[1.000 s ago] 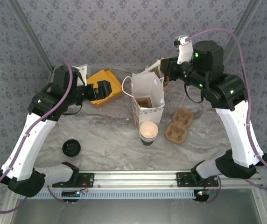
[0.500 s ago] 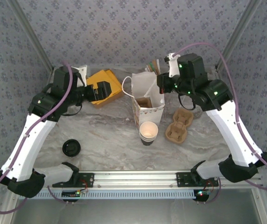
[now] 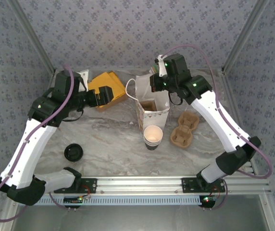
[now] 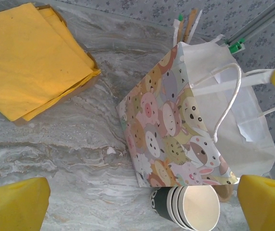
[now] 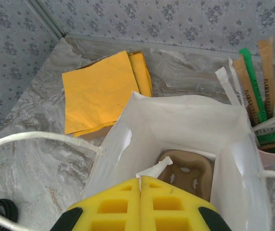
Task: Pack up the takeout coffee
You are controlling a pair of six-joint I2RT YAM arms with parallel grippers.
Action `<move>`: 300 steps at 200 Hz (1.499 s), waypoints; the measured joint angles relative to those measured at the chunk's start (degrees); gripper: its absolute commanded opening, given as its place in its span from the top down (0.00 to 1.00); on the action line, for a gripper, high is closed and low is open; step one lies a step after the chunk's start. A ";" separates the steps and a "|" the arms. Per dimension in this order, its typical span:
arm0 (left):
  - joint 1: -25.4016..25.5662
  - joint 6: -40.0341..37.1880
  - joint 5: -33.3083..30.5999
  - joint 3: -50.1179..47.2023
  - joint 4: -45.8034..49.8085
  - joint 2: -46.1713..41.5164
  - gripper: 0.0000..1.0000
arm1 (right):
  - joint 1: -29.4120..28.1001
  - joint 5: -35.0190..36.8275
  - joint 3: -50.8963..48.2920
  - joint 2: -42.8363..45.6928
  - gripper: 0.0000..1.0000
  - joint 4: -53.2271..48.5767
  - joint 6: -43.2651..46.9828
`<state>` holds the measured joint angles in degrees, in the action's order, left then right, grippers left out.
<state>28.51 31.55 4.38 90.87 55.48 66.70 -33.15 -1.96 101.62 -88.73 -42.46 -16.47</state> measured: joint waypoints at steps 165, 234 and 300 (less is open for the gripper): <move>-6.32 0.57 -0.81 0.00 1.79 6.51 0.00 | 2.34 -1.79 10.86 -6.01 0.00 -5.64 1.44; -11.56 -0.07 -2.21 0.04 2.27 17.29 0.02 | 3.85 0.52 9.49 1.29 0.00 -7.39 1.31; -14.75 -3.13 -7.23 6.25 3.74 31.67 0.08 | 5.62 4.35 0.44 9.18 0.00 -9.03 1.05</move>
<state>13.76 28.42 -2.85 97.12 59.22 98.37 -27.53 2.39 102.06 -79.55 -51.48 -15.42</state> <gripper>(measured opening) 0.938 0.998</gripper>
